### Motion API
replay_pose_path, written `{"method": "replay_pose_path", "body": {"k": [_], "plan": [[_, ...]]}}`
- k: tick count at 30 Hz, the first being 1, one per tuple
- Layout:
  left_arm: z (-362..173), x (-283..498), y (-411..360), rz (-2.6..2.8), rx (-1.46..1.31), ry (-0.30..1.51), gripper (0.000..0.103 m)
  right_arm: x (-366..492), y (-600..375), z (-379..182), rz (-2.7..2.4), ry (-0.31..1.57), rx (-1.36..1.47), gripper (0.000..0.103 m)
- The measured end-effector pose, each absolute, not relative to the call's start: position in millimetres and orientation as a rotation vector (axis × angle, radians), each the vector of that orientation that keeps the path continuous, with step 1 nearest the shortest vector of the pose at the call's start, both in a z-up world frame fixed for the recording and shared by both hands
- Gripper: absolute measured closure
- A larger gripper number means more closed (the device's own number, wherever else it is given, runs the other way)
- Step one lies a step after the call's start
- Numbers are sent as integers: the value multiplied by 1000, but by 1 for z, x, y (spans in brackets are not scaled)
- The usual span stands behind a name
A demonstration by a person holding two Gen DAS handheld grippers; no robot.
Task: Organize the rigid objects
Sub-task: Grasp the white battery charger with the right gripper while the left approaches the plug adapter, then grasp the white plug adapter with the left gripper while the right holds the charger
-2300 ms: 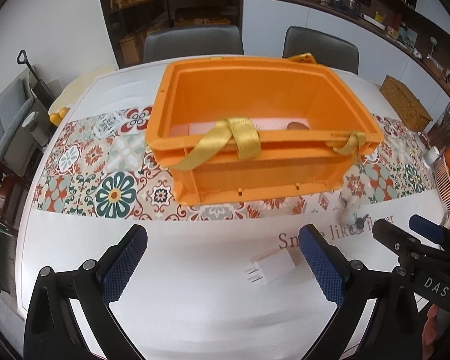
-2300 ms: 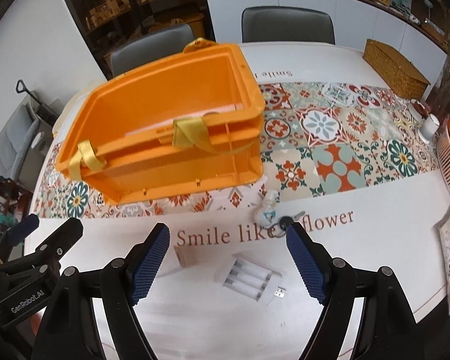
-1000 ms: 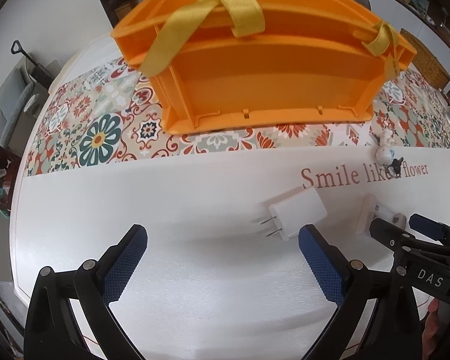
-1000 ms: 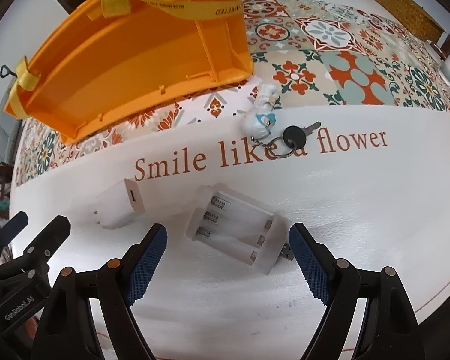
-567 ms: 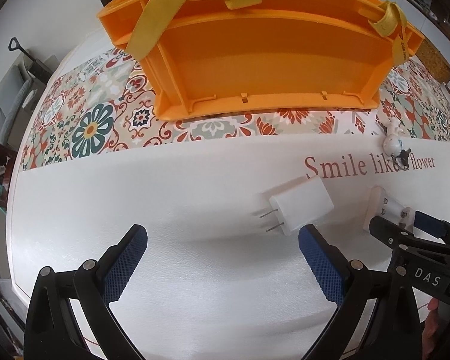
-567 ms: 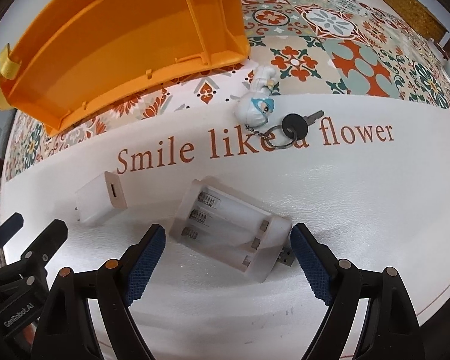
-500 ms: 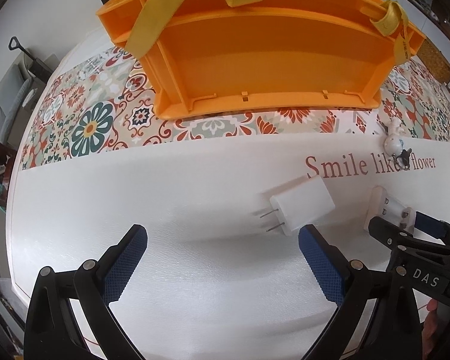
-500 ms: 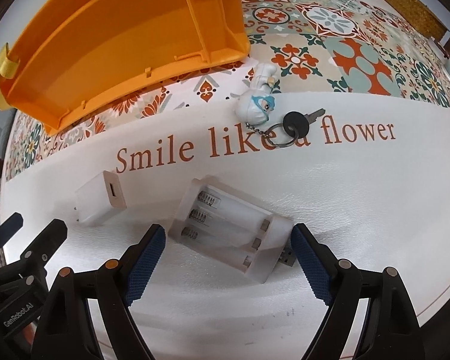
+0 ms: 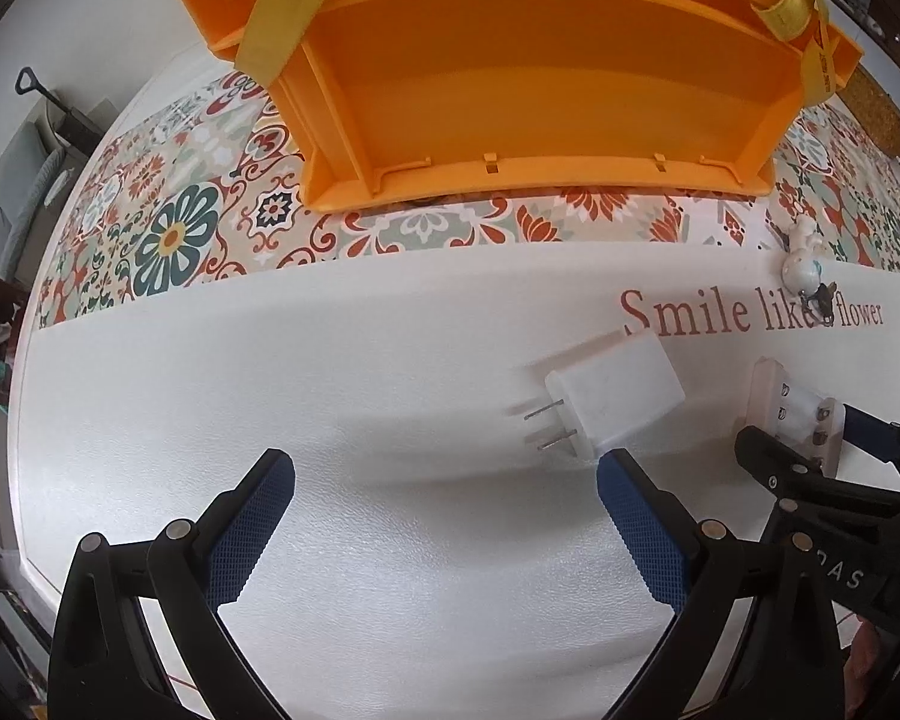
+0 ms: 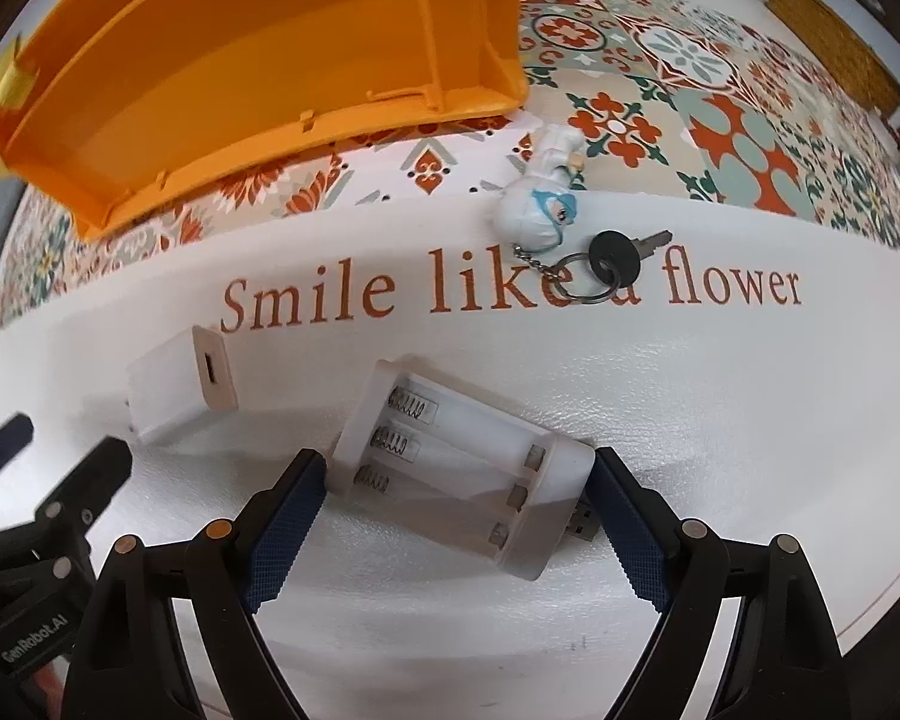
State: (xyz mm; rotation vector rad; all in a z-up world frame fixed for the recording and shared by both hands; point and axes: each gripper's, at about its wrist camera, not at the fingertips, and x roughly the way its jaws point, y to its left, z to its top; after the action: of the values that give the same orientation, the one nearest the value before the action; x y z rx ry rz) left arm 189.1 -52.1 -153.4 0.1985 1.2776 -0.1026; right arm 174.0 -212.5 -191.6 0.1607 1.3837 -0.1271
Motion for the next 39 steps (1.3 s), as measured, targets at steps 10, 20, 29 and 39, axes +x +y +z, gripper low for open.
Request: {"method": "replay_pose_path", "body": {"k": [10,20,29,39], "plan": [[-152,187,-56,-122,182,1269,0,171,-212,-191,-105,1377,165,16],[-148,188,-66,-203,97,1253,0,161,-242,-157,-116,1325,198,16],[-158,195,-84,-187,94,1266,1,159,-262,-145,-134,1296,219,16],[-168,204,-97,-178,94,1256,10,162,-273,-150,-148,1293,217,16]]}}
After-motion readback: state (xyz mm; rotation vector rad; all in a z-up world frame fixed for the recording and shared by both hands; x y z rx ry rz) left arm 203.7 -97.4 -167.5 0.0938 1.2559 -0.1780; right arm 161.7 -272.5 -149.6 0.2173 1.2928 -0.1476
